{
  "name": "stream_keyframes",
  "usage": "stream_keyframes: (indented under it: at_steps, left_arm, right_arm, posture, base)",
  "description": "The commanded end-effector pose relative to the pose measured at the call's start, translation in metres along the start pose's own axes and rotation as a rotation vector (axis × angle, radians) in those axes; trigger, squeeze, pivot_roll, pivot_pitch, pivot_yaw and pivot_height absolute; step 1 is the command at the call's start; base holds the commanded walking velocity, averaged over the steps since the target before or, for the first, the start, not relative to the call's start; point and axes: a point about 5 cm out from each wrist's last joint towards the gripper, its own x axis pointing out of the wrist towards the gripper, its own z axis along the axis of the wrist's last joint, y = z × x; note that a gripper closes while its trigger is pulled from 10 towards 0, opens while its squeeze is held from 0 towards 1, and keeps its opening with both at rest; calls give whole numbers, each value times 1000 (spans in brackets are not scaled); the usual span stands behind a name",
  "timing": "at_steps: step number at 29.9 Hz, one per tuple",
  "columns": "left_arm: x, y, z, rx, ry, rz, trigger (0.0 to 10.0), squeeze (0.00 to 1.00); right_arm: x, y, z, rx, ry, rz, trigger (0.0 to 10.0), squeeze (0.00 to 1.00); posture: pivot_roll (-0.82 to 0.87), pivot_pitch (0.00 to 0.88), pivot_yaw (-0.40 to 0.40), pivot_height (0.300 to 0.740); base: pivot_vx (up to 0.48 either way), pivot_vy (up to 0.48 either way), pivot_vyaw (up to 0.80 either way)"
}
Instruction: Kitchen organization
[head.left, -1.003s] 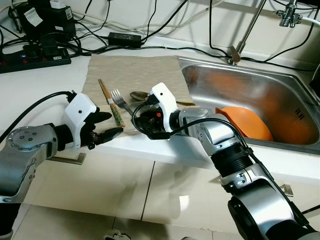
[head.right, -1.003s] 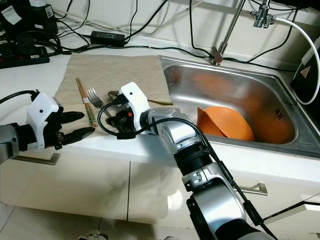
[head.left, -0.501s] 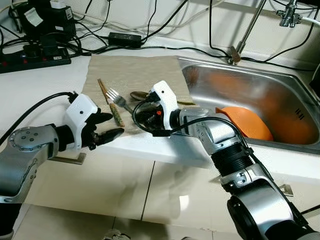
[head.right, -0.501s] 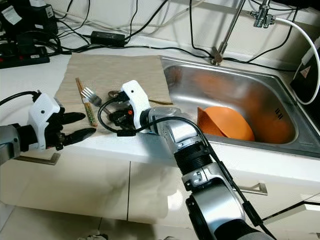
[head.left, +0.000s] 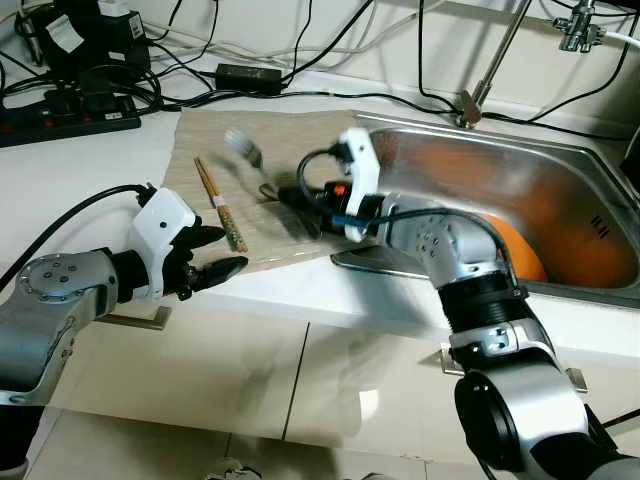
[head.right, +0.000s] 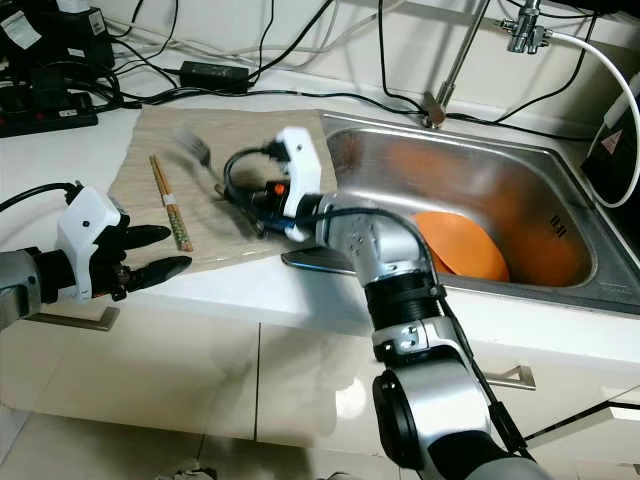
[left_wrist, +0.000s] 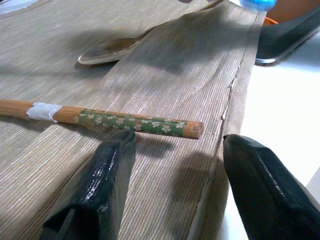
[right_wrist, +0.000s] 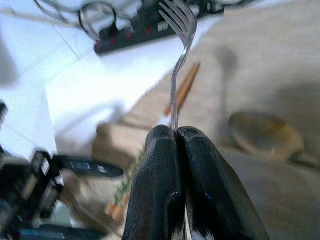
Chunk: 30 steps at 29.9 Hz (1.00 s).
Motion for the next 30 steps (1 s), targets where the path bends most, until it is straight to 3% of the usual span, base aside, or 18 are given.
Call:
stream_keyframes:
  at_steps: [1,3,6,12,14,18,19,20,21,22,30]
  left_arm:
    - [3,-1,5,26,-11,-15,10000,0]
    - [4,-1,7,29,-19,-17,10000,0]
    - [7,-2,12,41,-48,-15,10000,0]
    - [17,-8,45,-16,-240,-37,10000,0]
    - [25,-16,52,-28,-279,-77,10000,0]
    - [33,-20,49,-17,-259,-81,10000,0]
    - [35,-20,48,-16,-249,-82,10000,0]
    - [36,-19,48,-14,-245,-84,10000,0]
    - [36,-19,48,-14,-242,-85,10000,0]
    - [37,-19,48,-14,-239,-87,10000,0]
    - [36,-19,49,-2,-212,-99,10000,0]
  right_arm:
    - [-8,-4,14,4,-52,-19,0,0]
    - [-14,-9,20,-11,-86,-56,0,0]
    - [-28,-22,32,-121,-123,-180,0,0]
    - [-74,-70,47,-370,-53,-559,0,0]
    - [-90,-90,39,-414,12,-674,0,0]
    - [-100,-109,27,-399,36,-746,0,0]
    - [-102,-115,20,-408,50,-762,3294,0]
    - [-102,-117,17,-415,58,-775,8824,0]
    - [-102,-119,16,-420,63,-784,8824,0]
    - [-100,-120,13,-422,71,-786,10000,0]
    - [-89,-127,-5,-427,91,-829,10000,0]
  posture:
    - [66,0,-98,740]
    - [69,0,-98,740]
    - [71,0,-102,740]
    - [65,0,-95,740]
    - [63,0,-89,740]
    - [54,0,-74,740]
    - [48,0,-64,740]
    - [45,0,-59,740]
    - [45,0,-57,740]
    - [44,4,-53,740]
    - [64,36,-54,740]
  base:
    - [0,0,0]
    - [0,0,0]
    - [0,0,0]
    - [0,0,0]
    - [0,0,0]
    - [0,0,0]
    - [0,0,0]
    - [0,0,0]
    - [0,0,0]
    - [0,0,0]
    - [0,0,0]
